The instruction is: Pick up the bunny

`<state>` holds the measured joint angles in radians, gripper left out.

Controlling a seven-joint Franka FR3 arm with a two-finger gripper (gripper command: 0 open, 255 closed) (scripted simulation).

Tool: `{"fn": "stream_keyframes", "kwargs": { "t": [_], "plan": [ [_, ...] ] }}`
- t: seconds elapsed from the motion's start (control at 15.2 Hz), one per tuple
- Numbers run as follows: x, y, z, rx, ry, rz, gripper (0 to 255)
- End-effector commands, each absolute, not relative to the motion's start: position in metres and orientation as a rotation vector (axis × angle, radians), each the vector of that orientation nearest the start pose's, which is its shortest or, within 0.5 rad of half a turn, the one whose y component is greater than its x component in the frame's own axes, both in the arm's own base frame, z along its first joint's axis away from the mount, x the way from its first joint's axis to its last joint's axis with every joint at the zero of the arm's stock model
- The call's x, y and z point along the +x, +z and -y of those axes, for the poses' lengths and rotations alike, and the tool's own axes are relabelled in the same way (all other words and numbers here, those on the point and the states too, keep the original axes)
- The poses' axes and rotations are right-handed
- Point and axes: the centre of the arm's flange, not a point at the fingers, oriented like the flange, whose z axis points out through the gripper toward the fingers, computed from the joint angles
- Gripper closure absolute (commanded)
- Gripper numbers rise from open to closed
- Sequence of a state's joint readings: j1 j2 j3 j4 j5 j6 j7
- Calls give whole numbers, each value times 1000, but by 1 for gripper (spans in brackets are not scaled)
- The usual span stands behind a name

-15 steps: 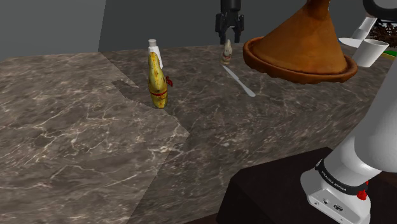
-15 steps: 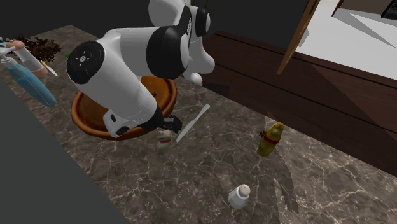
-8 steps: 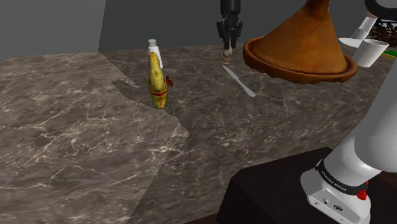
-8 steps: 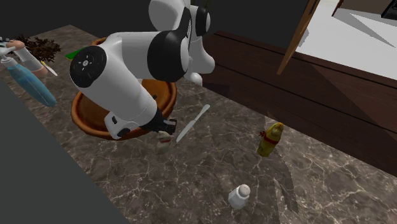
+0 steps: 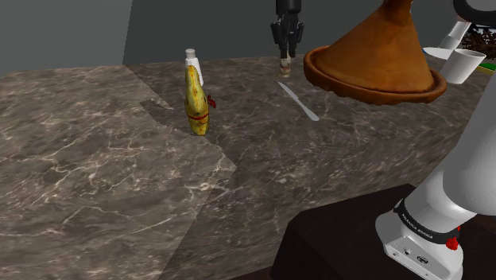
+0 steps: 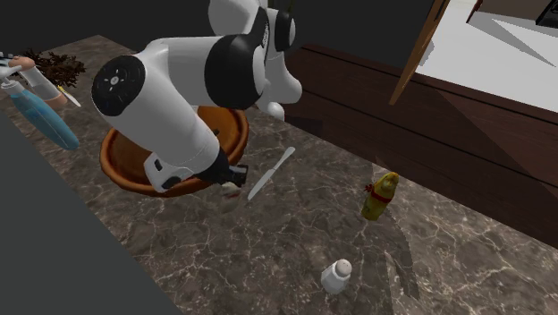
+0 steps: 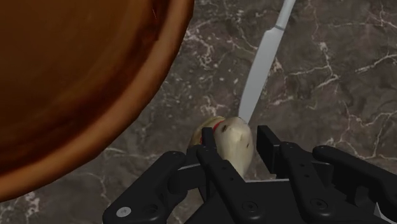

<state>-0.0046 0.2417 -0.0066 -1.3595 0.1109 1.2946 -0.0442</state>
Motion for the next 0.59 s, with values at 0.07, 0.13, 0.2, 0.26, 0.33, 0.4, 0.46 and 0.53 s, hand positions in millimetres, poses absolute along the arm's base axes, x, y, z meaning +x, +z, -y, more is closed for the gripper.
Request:
{"fn": "stream_keyframes", "kwargs": {
  "t": [0.07, 0.13, 0.2, 0.26, 0.33, 0.4, 0.46, 0.53],
  "plan": [
    [594, 578, -8, -2989, 458, 70, 255],
    [594, 583, -8, -2989, 458, 70, 255],
    [594, 589, -8, -2989, 458, 70, 255],
    [594, 594, -8, -2989, 458, 70, 255],
    [594, 599, -8, -2989, 458, 70, 255],
    [594, 604, -8, -2989, 458, 70, 255],
    [594, 610, -8, -2989, 458, 70, 255],
    [594, 615, -8, -2989, 458, 70, 255]
  ]
}}
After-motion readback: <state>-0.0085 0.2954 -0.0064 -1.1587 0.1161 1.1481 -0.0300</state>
